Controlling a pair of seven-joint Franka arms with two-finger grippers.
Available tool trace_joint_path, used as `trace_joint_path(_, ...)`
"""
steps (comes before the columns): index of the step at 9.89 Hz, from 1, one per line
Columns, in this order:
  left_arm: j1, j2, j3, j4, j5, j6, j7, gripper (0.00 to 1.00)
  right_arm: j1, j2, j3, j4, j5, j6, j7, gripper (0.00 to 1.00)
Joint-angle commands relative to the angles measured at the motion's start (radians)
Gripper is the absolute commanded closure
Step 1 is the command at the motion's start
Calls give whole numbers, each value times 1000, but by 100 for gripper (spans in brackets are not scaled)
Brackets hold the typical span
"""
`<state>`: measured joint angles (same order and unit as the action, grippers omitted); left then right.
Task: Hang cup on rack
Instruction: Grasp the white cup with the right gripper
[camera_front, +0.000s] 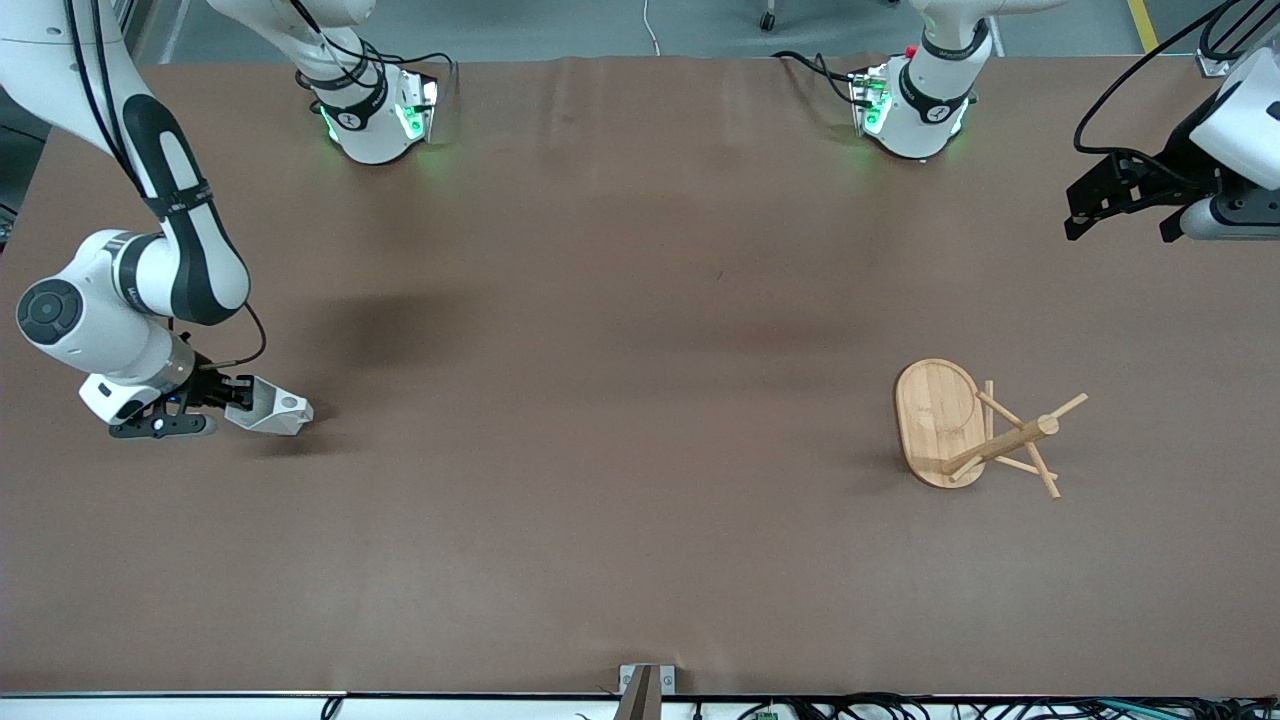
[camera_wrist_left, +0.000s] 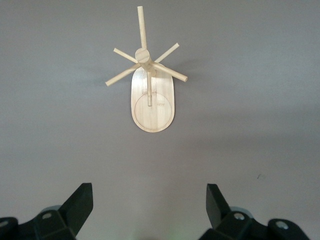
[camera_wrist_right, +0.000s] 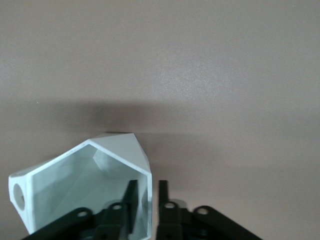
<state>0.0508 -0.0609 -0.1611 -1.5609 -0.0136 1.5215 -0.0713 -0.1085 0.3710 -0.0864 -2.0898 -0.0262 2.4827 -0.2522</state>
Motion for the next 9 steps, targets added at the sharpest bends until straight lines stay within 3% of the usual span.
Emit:
trace_joint_path(1, 3, 13, -5, -16, 17, 3, 8, 0, -5, -21, 7, 8, 5, -37, -9, 100)
trace_joint_path(7, -12, 19, -11, -16, 18, 3, 4, 0, 19, -150, 17, 253, 34, -434, -1, 100)
trace_joint_path(9, -14, 19, -12, -16, 18, 3, 4, 0, 48, -168, 25, 312, 229, -545, 5, 100)
